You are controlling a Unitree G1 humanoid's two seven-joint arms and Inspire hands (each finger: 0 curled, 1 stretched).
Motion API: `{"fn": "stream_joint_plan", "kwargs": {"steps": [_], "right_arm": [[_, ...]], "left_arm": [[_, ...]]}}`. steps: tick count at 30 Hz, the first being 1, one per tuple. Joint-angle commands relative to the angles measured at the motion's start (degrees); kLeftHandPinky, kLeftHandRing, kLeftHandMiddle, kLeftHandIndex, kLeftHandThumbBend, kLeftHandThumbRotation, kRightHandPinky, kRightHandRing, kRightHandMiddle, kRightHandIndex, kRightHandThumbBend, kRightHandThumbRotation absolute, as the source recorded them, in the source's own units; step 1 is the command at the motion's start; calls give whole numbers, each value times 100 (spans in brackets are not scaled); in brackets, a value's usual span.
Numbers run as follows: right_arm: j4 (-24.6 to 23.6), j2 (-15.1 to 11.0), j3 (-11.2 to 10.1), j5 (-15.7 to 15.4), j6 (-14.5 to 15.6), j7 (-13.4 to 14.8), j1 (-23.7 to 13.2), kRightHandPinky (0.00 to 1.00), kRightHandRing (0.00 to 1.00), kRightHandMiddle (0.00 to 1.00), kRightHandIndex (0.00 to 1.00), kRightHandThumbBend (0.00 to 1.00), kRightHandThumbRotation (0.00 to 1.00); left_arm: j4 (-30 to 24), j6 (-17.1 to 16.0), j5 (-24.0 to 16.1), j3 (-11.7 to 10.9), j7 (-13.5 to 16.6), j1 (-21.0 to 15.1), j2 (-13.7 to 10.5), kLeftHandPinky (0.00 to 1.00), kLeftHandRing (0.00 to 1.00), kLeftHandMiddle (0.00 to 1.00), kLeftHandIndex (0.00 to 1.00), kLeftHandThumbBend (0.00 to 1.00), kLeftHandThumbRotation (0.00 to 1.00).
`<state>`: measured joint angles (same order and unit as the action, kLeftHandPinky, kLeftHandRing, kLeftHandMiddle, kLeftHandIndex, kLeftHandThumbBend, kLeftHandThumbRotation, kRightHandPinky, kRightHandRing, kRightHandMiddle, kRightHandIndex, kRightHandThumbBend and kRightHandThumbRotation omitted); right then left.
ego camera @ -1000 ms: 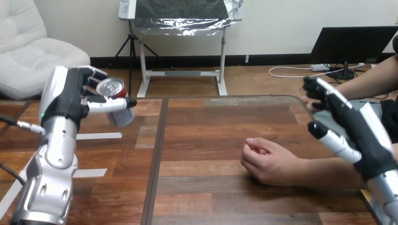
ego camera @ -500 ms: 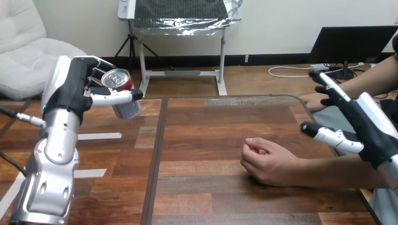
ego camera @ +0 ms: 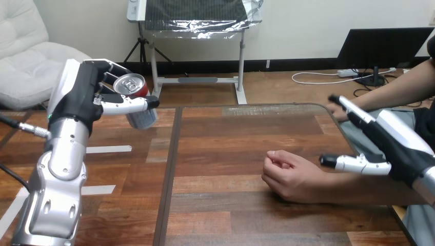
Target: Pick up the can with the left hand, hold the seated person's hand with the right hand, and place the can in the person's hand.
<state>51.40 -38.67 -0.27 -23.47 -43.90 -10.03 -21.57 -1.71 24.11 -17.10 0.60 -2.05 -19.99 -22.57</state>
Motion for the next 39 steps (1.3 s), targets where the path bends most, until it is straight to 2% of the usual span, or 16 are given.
{"fn": "stream_joint_plan", "kwargs": {"steps": [1,7,12,16,22,26,34,39], "right_arm": [[309,-289,207,-125,-174,62,-684,98,97,97,98,100,70],[502,-412,415,-281,-39,-61,-846,99,98,97,98,100,68],[627,-509,611,-462,15,-39,-956,100,99,97,98,100,68],[763,-546,704,-491,58,-104,-1043,100,99,97,98,100,68],[905,-651,929,-680,104,-68,-1153,100,100,96,97,100,65],[983,-704,1055,-761,174,-150,-1221,100,100,97,97,100,65],[1123,-763,1222,-883,156,-136,-1309,100,100,96,96,100,66],[1126,-808,1356,-1003,292,-224,-1365,100,100,96,96,100,65]], "left_arm": [[-480,73,29,-157,-38,-238,-8,32,40,47,50,63,0],[-601,195,26,-156,-113,-246,2,32,40,47,50,62,0],[-678,290,9,-148,-147,-251,4,32,39,47,50,62,0],[-720,340,-5,-137,-167,-247,-5,32,39,46,50,62,0],[-731,302,14,-147,-179,-228,-11,32,40,47,50,63,0],[-750,278,16,-150,-184,-216,-17,33,40,47,50,63,0],[-767,296,20,-166,-181,-216,-10,32,40,47,50,63,0],[-752,305,28,-178,-173,-226,1,32,40,47,50,63,0]]}}
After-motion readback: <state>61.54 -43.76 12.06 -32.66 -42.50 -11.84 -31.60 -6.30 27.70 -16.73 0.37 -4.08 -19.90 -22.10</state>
